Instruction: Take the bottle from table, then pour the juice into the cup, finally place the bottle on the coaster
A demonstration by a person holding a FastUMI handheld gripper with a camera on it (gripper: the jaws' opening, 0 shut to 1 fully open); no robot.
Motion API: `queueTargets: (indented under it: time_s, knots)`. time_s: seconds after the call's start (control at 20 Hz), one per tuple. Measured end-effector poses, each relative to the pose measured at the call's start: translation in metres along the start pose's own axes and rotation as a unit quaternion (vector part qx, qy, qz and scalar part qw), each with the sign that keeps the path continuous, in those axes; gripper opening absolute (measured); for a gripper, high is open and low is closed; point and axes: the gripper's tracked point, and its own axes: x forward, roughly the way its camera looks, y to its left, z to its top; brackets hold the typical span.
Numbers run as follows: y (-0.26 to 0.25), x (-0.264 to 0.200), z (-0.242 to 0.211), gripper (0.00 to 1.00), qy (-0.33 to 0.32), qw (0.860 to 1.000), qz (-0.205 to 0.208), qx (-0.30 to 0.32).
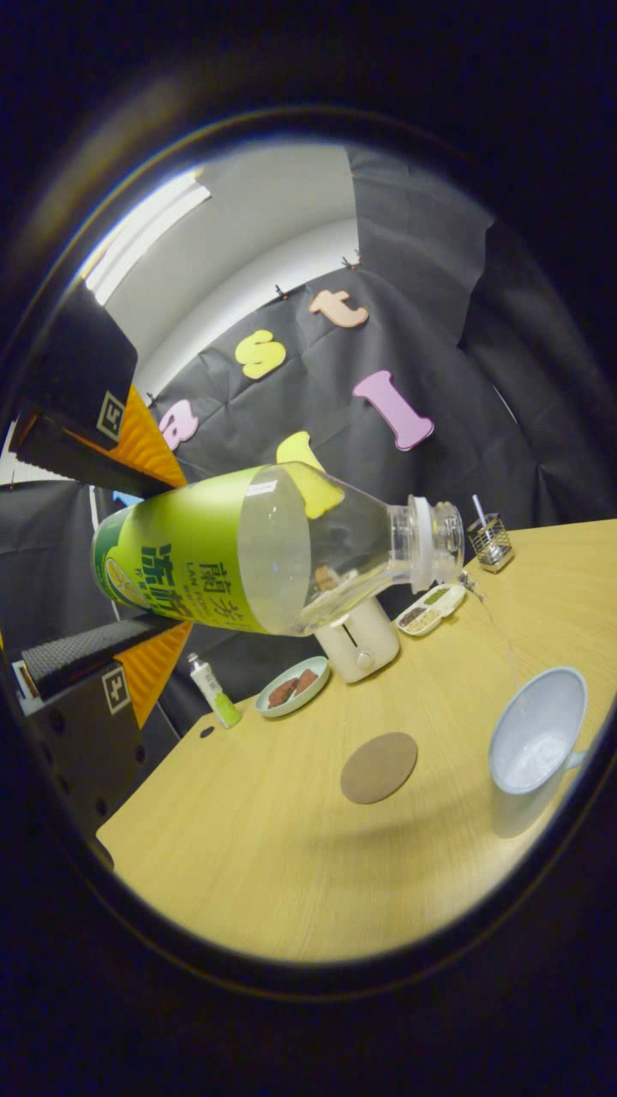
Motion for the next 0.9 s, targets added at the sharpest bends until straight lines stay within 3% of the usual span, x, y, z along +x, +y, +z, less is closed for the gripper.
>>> queueTargets:
  time_s: [0.9]
  knots:
    - [0.022, -0.003, 0.008, 0.79, -0.011, 0.998, 0.046, 0.036]
